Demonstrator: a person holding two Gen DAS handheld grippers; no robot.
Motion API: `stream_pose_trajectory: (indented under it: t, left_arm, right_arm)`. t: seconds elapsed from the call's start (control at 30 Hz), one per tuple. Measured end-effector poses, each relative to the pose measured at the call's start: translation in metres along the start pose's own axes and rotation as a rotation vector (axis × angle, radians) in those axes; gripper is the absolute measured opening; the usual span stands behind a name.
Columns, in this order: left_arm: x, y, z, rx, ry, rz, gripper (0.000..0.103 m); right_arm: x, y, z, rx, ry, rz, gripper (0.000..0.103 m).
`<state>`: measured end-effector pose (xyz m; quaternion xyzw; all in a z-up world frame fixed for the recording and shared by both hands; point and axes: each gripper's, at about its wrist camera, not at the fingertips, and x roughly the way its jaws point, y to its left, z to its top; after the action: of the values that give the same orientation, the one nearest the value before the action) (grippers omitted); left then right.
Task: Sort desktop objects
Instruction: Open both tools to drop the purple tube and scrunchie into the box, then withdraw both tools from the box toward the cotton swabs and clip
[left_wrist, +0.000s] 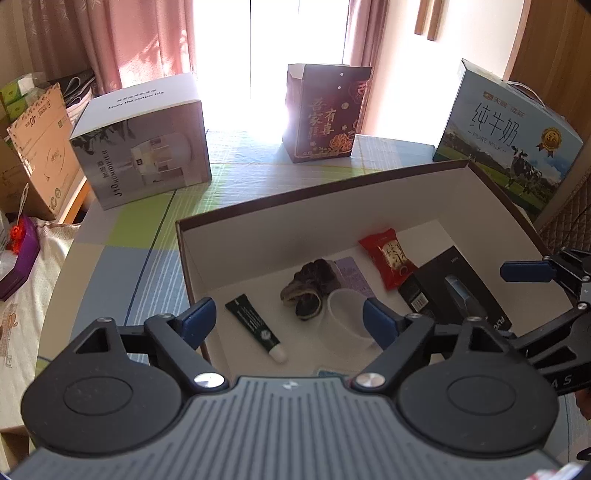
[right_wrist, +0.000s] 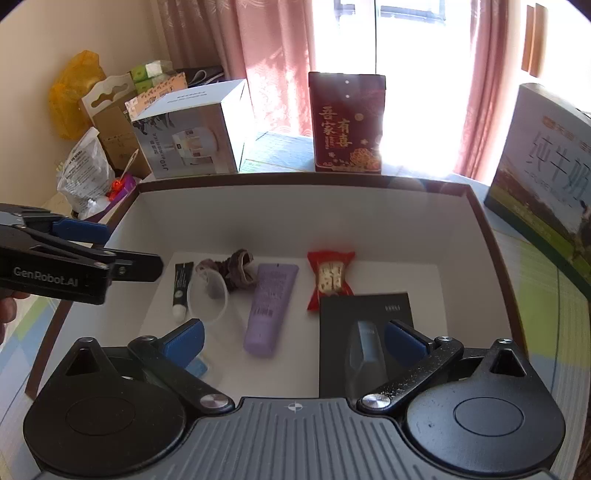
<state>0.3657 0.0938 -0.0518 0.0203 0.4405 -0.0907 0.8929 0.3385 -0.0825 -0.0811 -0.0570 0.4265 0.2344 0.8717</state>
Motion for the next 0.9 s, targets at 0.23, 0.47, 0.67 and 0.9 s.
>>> stream_pose_trajectory:
  t: [0.23, 0.47, 0.67, 0.9]
  left_arm:
    - [-0.024, -0.011, -0.013, -0.015, 0.004, 0.002, 0.084]
    - [-0.049, -0.025, -0.03, -0.017, 0.006, 0.019, 0.084]
    - [-0.075, -0.036, -0.047, -0.038, -0.012, 0.025, 0.084]
    - [-0.102, -0.05, -0.066, -0.05, -0.028, 0.039, 0.084]
  right_arm:
    - [-0.023, 0.002, -0.012, 0.018, -0.023, 0.005, 0.101]
    - [-0.046, 0.005, -0.024, 0.045, -0.05, 0.021, 0.101]
    - [-0.069, 0.006, -0.035, 0.07, -0.08, 0.035, 0.101]
    - [-0.097, 0.01, -0.051, 0.075, -0.112, 0.044, 0.101]
